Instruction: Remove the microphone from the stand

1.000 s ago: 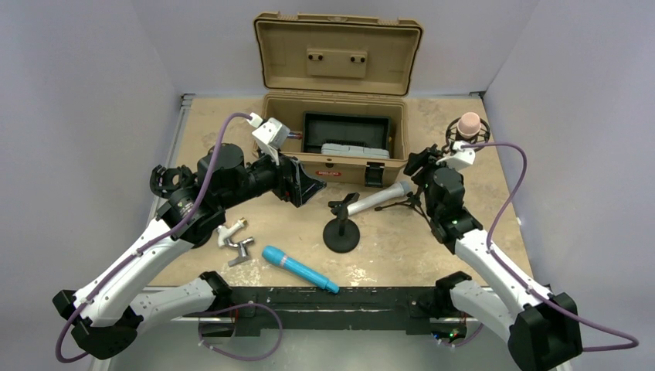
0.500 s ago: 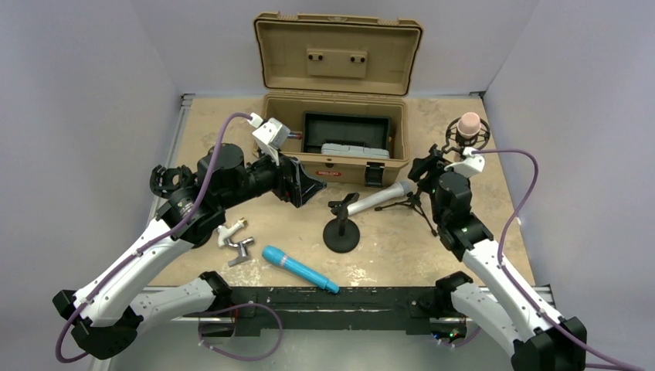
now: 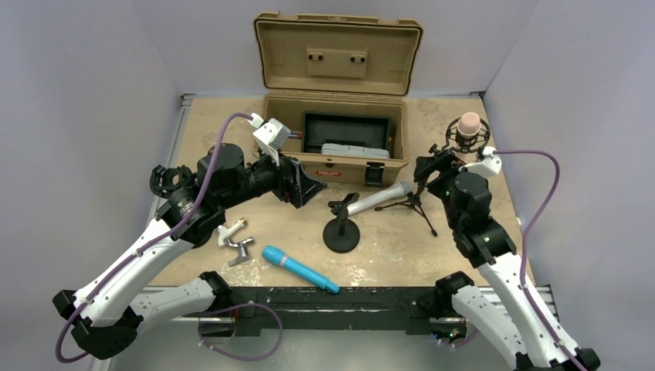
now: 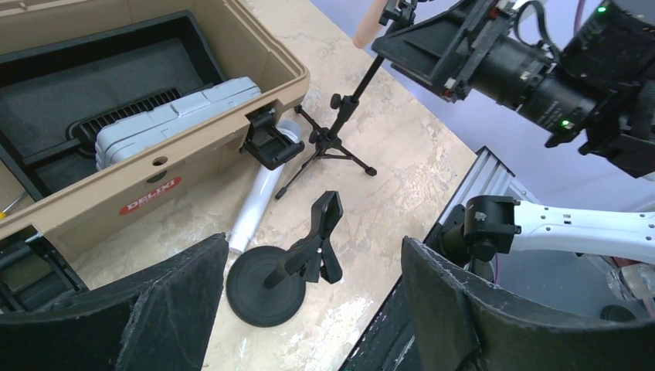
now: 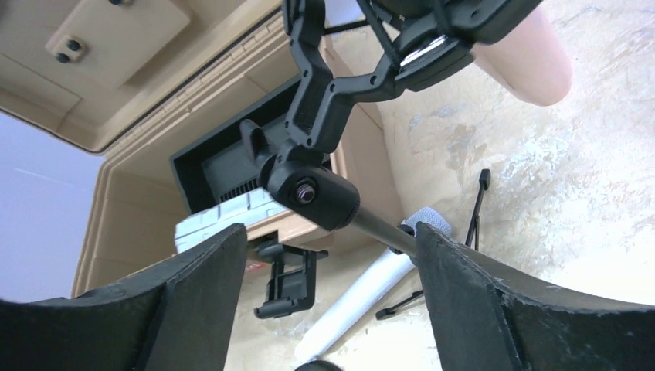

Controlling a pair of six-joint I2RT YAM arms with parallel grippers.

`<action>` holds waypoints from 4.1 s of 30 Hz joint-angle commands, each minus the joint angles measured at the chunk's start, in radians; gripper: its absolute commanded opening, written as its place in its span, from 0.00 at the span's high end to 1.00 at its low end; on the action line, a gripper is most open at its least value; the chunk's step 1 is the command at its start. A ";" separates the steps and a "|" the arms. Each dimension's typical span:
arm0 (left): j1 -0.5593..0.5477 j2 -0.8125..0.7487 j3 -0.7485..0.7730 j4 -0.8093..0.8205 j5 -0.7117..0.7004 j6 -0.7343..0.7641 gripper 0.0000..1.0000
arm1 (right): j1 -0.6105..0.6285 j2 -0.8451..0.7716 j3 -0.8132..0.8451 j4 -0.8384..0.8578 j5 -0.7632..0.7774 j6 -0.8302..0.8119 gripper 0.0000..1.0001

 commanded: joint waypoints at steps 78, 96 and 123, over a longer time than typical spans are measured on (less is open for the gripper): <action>0.003 -0.049 0.003 0.026 -0.036 0.026 0.02 | 0.003 0.360 0.380 0.186 0.455 -0.749 0.24; 0.003 -0.043 0.003 0.029 -0.017 0.017 0.02 | 0.001 0.324 0.408 -0.256 0.397 -0.298 0.09; 0.003 -0.033 0.004 0.029 -0.005 0.010 0.02 | 0.001 0.462 0.396 -0.230 0.571 -0.326 0.22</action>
